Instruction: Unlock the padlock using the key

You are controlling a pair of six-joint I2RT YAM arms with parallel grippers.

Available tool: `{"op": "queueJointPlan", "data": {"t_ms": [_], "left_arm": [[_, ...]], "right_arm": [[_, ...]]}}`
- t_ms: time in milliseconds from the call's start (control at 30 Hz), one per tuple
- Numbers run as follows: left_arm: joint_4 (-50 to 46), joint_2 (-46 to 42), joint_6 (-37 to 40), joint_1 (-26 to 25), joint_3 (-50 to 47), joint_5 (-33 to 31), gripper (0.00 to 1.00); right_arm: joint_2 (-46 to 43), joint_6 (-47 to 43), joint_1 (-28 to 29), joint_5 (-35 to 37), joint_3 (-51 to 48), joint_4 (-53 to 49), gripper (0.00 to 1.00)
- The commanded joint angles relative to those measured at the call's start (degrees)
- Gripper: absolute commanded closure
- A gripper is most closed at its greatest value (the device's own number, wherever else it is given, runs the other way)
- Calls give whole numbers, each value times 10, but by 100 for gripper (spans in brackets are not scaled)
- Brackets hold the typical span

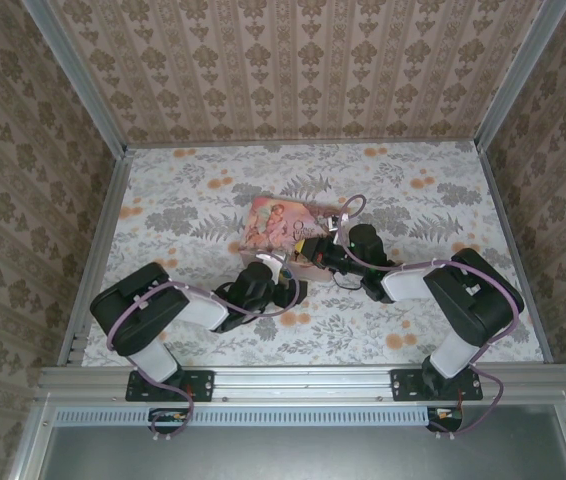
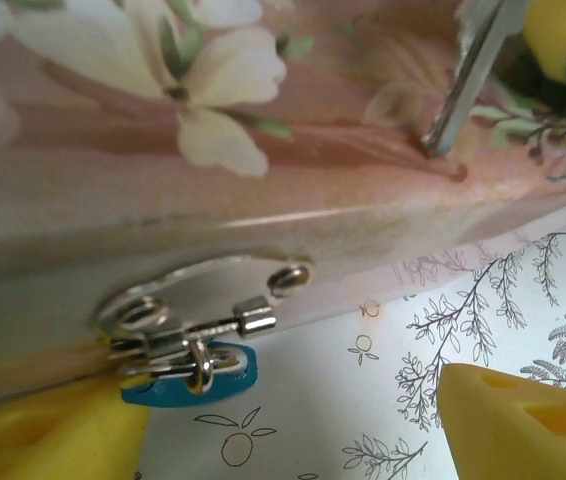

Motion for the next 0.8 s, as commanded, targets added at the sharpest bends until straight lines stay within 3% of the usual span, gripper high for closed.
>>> {"op": "queueJointPlan", "data": {"t_ms": [0,200,767], "left_arm": [[56,5,-11,3,11,46,24],[121,-9,-54,16,-17,58,23],[168,-1,-89,32,-16,104,25]], "right_arm": [[15,1,-2,4,-11,-13,100],[16,1,-4,3,-12,-13,100],[26,1,-2,4,-15,-5,100]]}}
